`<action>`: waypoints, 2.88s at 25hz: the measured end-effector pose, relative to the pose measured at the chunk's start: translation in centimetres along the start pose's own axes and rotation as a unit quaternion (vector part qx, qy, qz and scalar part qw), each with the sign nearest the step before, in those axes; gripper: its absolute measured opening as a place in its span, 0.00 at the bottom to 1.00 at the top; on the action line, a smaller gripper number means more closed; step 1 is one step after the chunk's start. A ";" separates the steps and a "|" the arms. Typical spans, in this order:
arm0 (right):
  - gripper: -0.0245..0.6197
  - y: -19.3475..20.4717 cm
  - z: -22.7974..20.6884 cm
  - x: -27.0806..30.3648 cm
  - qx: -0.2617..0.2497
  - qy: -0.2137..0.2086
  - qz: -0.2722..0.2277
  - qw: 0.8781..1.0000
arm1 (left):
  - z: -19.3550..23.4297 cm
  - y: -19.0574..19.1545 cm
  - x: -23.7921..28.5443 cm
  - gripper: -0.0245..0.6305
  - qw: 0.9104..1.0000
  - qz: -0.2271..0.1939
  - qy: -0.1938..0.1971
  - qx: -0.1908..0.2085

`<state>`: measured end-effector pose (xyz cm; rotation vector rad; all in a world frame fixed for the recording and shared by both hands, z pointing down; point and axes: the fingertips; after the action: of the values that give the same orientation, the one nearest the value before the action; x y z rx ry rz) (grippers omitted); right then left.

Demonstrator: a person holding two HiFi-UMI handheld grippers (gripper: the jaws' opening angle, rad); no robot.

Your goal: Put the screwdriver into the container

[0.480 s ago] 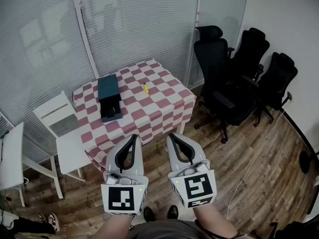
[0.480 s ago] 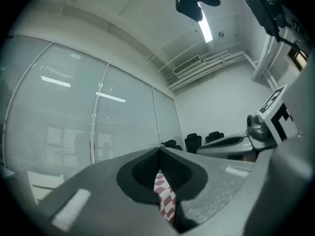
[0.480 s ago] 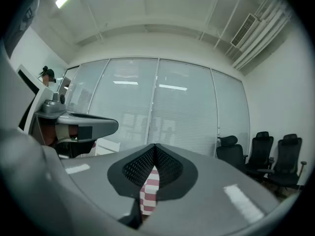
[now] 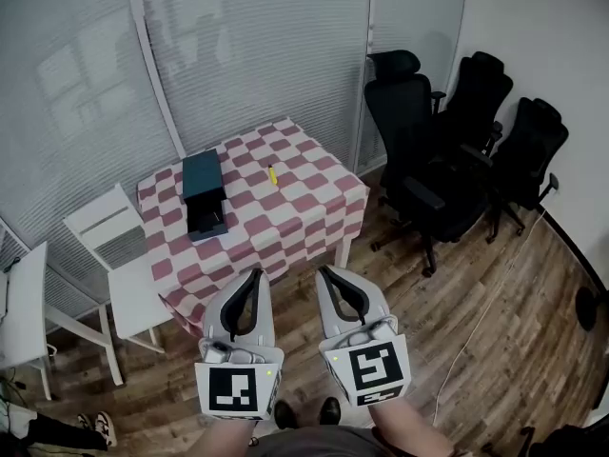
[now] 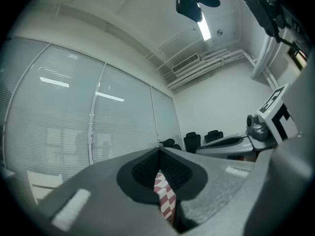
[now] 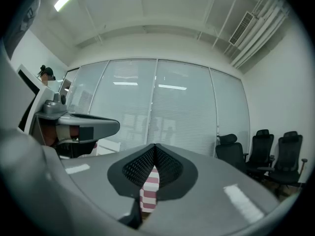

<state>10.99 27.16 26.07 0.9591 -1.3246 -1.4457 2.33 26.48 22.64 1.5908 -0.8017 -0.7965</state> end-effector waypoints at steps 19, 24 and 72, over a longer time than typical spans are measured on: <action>0.08 4.8 -3.7 5.5 0.042 -0.034 0.029 0.998 | 1.0 4.2 5.7 0.04 0.999 0.037 -0.018 -0.002; 0.08 5.0 -5.0 11.6 0.045 -0.037 0.031 0.998 | 3.9 5.4 10.6 0.04 1.000 0.021 -0.007 -0.009; 0.08 5.6 -18.0 44.8 0.057 -0.097 0.034 0.993 | 18.1 10.8 40.5 0.04 0.996 0.070 -0.056 0.019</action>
<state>16.78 -20.85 31.22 0.8532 -1.5823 -1.4525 8.17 -18.54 27.71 1.5161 -1.0025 -0.7784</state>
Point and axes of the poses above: the fingertips, and each gripper's own axes: x forward along the fingers, z to its left, y out of its underside
